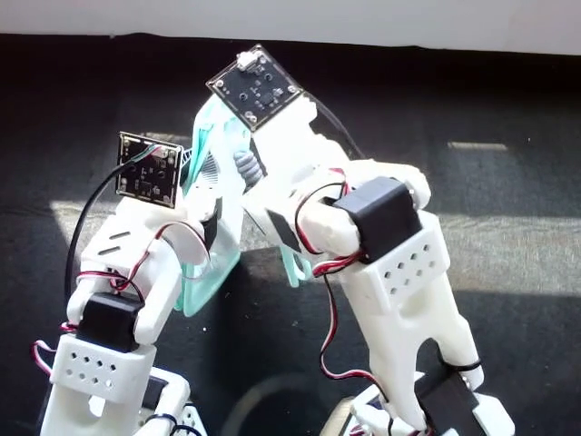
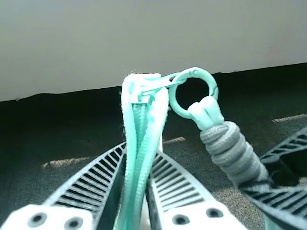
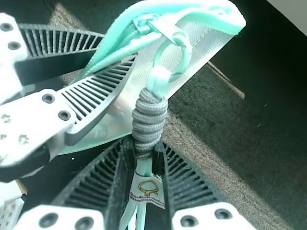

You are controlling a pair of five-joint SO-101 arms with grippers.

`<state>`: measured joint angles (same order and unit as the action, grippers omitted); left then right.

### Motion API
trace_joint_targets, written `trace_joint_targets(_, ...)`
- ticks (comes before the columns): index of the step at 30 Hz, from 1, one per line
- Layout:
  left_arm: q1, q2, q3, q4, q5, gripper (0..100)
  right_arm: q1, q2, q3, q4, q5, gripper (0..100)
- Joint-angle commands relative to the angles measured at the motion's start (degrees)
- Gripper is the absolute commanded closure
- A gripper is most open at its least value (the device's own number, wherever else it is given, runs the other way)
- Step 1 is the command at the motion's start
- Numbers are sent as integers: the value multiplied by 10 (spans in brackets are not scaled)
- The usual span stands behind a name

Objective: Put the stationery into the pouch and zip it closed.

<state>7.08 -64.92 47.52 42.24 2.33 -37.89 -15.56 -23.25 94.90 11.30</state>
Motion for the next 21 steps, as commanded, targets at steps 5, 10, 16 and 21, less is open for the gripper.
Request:
trace_joint_targets(5,1,-12,-9,-23,33,990,-7,-20,121,-153,-1,990)
trace_joint_targets(10,1,-12,-9,-22,33,990,-6,-18,175,-261,0,988)
trace_joint_targets(16,3,-45,-9,-2,33,990,-5,-16,201,-319,-1,868)
trace_joint_targets(21,29,-87,-6,27,33,990,16,-16,203,-342,-2,851)
